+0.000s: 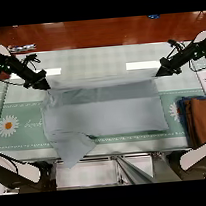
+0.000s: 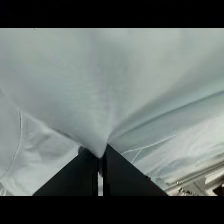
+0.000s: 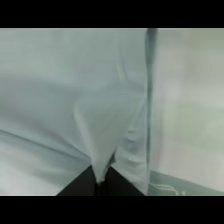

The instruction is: Fold the shirts.

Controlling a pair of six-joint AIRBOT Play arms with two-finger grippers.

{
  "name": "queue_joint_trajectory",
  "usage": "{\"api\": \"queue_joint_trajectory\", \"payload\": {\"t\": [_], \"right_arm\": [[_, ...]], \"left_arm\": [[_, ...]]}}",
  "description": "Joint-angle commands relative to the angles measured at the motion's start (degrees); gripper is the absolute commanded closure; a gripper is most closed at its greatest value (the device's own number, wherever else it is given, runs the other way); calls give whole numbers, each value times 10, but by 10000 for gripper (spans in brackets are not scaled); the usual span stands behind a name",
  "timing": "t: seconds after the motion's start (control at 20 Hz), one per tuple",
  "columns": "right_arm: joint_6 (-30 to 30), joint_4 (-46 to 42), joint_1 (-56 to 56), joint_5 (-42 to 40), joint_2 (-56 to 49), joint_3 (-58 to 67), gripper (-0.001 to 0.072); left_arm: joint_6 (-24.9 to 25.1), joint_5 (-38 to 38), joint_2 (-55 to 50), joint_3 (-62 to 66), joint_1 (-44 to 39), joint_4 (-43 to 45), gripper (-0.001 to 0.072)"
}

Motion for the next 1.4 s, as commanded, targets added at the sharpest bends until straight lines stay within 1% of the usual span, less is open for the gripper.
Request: {"api": "queue_joint_trajectory", "payload": {"t": [0.0,0.15,0.2,0.25,0.3,0.4,0.5,0.6,0.65,0.7,0.75,0.8,0.85,0.95,1.0,1.05,1.1,1.15,1.2,1.35], "right_arm": [[-2,-29,3,22,0,-37,682],[-2,-39,8,7,0,-58,682],[-1,-30,8,-3,0,-61,620],[3,-18,8,-10,0,-62,407],[5,-6,8,-11,2,-62,294],[7,7,7,-11,14,-62,298],[6,-10,-4,-12,55,-62,299],[15,-37,-26,-46,118,-80,298],[14,-36,-43,-73,159,-107,298],[12,-27,-58,-101,202,-143,298],[-2,2,-75,-132,253,-195,298],[-21,41,-89,-160,306,-253,298],[-46,84,-102,-186,361,-315,298],[-74,139,-109,-223,467,-431,298],[-79,156,-109,-234,510,-477,298],[-82,177,-109,-237,549,-520,298],[-83,190,-109,-237,578,-550,298],[-83,199,-109,-235,602,-574,298],[-83,201,-109,-234,620,-589,298],[-81,195,-109,-223,636,-601,298]], "left_arm": [[2,-23,0,-44,-5,25,682],[2,-17,0,-68,-8,25,682],[-4,-17,0,-69,-9,25,654],[-17,-18,0,-69,-9,24,485],[-24,-18,2,-69,-9,25,203],[-30,-24,10,-69,-9,25,199],[-14,-23,37,-79,-1,25,199],[-11,14,92,-128,20,25,199],[1,42,129,-169,36,25,199],[16,74,172,-226,60,25,199],[21,101,211,-282,90,25,199],[23,125,254,-346,128,22,199],[37,139,292,-404,165,5,199],[100,154,366,-514,247,-86,199],[122,157,395,-552,275,-112,199],[127,157,417,-578,295,-109,199],[126,155,438,-597,305,-77,199],[114,154,452,-606,302,-30,199],[90,157,461,-612,293,6,199],[98,144,462,-646,253,24,199]]}}
